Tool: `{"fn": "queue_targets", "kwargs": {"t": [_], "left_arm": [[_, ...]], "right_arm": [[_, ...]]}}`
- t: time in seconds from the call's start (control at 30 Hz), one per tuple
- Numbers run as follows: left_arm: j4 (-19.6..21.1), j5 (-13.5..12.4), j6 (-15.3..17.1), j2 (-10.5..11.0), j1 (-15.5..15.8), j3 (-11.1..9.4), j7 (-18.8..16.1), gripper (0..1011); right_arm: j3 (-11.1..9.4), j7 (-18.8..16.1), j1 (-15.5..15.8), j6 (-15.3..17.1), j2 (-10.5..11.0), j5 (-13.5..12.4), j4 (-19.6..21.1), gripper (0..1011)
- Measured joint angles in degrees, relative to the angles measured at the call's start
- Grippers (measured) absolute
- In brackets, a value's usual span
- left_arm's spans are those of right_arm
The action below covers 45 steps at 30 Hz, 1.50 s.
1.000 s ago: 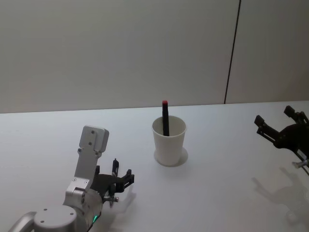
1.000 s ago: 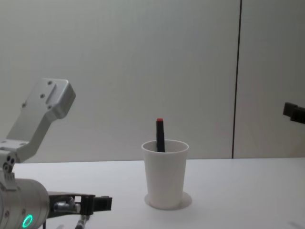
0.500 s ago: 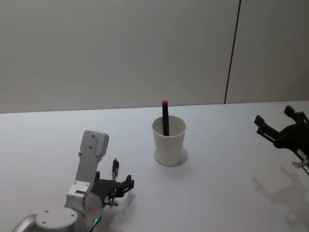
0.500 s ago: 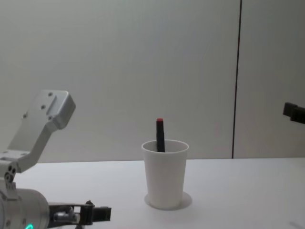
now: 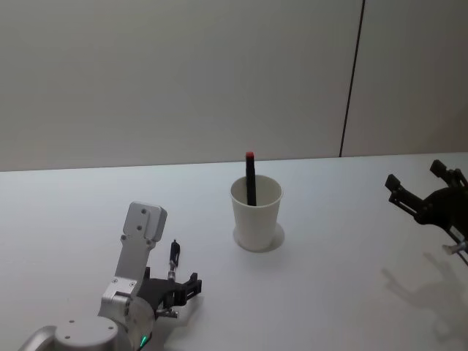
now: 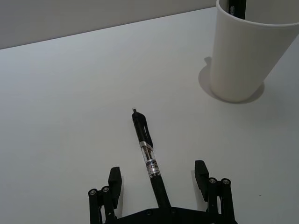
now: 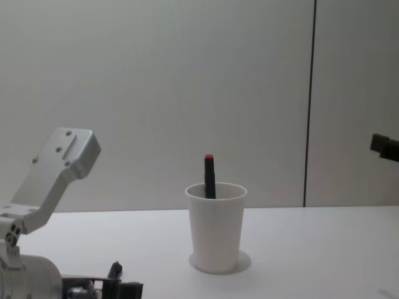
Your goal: Place the pen into the pen holder.
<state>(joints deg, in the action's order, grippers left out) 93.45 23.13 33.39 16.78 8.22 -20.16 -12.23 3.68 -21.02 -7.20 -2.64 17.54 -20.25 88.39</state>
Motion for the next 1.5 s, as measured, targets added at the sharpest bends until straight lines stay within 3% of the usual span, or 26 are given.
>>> {"fn": "queue_targets", "kwargs": {"t": [0.2,0.43,1.2,1.5], "left_arm": [[0.0,-0.1,0.5,-0.1,0.0,0.2,0.0,1000],[-0.2,-0.6,1.3,-0.2,0.1,0.5,0.3,881],[-2.0,-2.9,3.9,-1.0,1.2,1.0,2.3,143],[-2.8,-4.1,4.4,-1.2,1.6,1.1,3.5,130]], "right_arm": [[0.0,0.0,0.0,0.0,0.0,0.0,0.0,1001],[0.0,0.0,0.0,0.0,0.0,0.0,0.0,1002],[0.0,0.0,0.0,0.0,0.0,0.0,0.0,1001],[0.0,0.0,0.0,0.0,0.0,0.0,0.0,1001]]}}
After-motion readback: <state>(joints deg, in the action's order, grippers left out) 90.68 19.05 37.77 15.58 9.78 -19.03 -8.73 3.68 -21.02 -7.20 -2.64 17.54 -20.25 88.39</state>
